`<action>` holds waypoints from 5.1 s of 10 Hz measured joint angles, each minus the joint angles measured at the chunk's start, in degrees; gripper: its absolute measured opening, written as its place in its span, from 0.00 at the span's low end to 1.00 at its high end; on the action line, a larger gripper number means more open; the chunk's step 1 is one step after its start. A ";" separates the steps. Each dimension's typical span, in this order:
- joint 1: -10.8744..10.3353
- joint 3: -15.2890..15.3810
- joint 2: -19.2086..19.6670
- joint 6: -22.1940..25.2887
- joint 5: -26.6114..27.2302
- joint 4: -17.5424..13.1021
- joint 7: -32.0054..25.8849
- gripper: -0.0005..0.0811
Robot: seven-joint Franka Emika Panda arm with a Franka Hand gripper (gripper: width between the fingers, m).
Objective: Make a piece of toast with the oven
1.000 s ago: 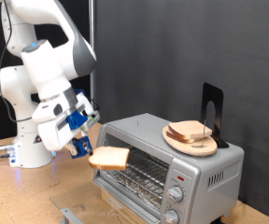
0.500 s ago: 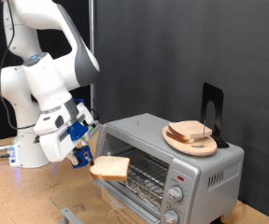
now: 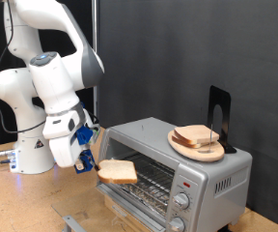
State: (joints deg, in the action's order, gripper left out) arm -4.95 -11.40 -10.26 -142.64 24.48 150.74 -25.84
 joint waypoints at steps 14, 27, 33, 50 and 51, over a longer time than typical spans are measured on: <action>-1.63 7.76 6.92 -8.62 -13.22 -3.24 2.98 0.58; 0.15 9.65 -1.97 -2.87 -26.43 0.56 5.86 0.58; 3.79 8.97 -1.85 -0.74 -30.41 1.44 11.80 0.58; 2.23 10.23 -4.92 1.51 -21.03 2.66 13.48 0.58; 2.48 8.99 -6.43 1.52 -20.30 3.44 12.71 0.58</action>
State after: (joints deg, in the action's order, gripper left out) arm -2.47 -2.41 -16.69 -141.12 4.18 154.18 -13.13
